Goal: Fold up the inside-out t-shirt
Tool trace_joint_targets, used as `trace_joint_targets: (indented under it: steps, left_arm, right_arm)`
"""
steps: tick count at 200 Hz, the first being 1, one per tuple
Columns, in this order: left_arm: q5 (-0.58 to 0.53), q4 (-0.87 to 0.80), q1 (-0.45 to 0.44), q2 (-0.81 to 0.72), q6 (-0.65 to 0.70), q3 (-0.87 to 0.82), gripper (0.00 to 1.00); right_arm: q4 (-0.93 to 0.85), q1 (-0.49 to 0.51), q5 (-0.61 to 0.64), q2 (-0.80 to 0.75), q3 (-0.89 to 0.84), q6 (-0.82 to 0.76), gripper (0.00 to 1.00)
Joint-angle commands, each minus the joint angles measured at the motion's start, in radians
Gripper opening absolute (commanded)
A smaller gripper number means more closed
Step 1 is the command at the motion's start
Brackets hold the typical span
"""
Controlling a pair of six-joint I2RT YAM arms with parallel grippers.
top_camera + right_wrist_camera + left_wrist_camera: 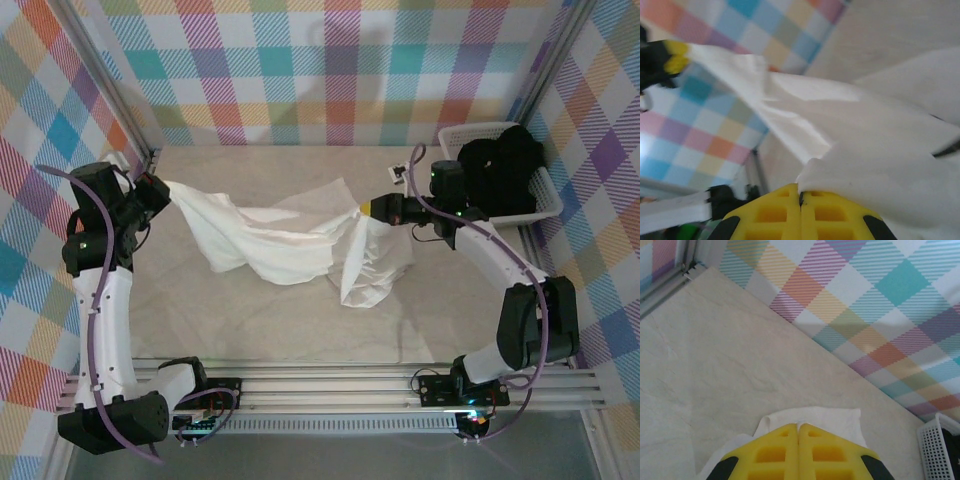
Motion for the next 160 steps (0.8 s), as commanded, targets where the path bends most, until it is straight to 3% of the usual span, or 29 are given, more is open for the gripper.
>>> trace_joint_targets:
  steps: [1,30,59,84,104,127,160]
  left_arm:
    - [-0.043,-0.022,0.029,-0.008,-0.004,0.030,0.00]
    - [-0.021,-0.005,0.031,-0.006,-0.003,-0.001,0.00]
    - [0.056,0.009,0.030,0.012,-0.002,-0.045,0.00]
    - [0.120,0.023,0.027,0.021,-0.006,-0.083,0.00]
    - [0.144,0.034,0.017,0.023,-0.009,-0.107,0.00]
    - [0.144,0.045,0.007,0.016,-0.003,-0.122,0.00]
    - [0.150,0.057,0.001,0.016,0.001,-0.130,0.00]
  right_arm:
    - [-0.013,-0.001,-0.138,-0.016,0.010,-0.010,0.00]
    - [-0.433,-0.001,0.297,0.102,0.070,-0.175,0.06]
    - [-0.537,0.000,0.724,0.203,0.075,-0.192,0.14]
    - [-0.593,0.015,0.980,0.205,0.081,-0.205,0.20]
    - [-0.578,0.068,1.059,0.123,0.041,-0.211,0.25]
    - [-0.494,0.191,0.993,0.050,-0.006,-0.181,0.35]
    - [-0.480,0.301,1.038,0.141,0.070,-0.157,0.45]
